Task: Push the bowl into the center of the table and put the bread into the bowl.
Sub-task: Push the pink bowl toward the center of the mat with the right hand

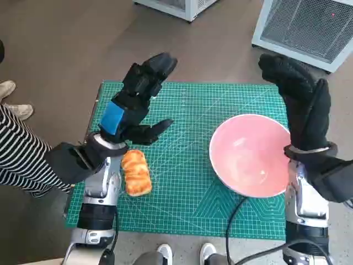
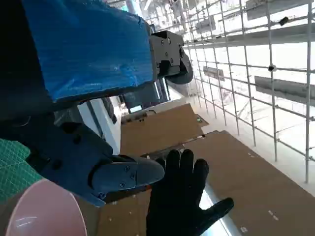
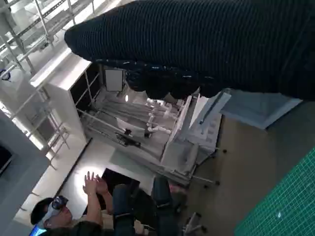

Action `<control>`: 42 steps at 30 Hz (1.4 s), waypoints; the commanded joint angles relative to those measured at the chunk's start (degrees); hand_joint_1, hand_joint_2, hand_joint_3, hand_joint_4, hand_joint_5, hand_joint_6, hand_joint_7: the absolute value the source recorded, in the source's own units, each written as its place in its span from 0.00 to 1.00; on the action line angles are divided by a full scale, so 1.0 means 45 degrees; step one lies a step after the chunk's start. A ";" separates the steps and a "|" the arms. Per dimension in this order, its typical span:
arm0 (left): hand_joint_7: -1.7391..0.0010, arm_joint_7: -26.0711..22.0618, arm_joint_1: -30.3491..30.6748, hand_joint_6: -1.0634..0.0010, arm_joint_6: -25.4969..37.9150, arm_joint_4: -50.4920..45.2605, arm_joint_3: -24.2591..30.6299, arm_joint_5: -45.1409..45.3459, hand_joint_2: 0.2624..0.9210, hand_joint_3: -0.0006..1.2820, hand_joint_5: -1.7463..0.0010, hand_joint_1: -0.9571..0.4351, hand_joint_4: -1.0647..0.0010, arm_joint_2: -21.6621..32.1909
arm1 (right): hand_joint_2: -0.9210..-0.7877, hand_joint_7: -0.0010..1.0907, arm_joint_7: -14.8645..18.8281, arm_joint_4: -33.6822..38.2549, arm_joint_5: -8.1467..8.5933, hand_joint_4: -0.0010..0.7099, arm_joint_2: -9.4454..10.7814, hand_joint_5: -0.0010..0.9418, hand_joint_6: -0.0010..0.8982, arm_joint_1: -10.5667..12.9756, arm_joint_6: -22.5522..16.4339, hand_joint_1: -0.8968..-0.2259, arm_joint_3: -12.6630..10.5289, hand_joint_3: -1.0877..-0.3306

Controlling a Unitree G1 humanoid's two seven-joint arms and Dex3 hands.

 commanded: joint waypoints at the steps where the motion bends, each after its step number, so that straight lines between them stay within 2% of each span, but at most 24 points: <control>1: 0.68 -0.0003 -0.0038 1.00 0.0050 0.0039 -0.0002 -0.0131 0.70 0.42 0.83 0.41 1.00 -0.0011 | 0.00 0.47 0.0099 0.0165 0.0044 0.21 0.0015 0.00 0.03 0.0269 0.0116 0.29 -0.0037 0.55; 32: 0.68 0.0007 -0.0168 1.00 0.0104 -0.0029 -0.0045 -0.0078 0.69 0.43 0.82 0.41 1.00 0.0025 | 0.00 0.48 0.0123 0.0144 0.0006 0.21 -0.0020 0.00 0.02 0.0221 0.0230 0.27 0.0013 0.55; 38: 0.68 0.0022 -0.0131 1.00 0.0087 -0.0054 -0.0044 -0.0046 0.69 0.43 0.82 0.42 1.00 0.0025 | 0.00 0.48 0.0325 0.0099 0.0209 0.21 -0.0331 0.00 0.02 0.0495 0.0081 0.28 -0.0327 0.55; 42: 0.68 0.0039 -0.0078 1.00 0.0078 -0.0091 -0.0033 -0.0049 0.69 0.43 0.82 0.42 1.00 0.0038 | 0.00 0.47 0.0322 0.0170 0.0096 0.20 -0.0704 0.00 0.02 0.0986 -0.0359 0.28 -0.0852 0.55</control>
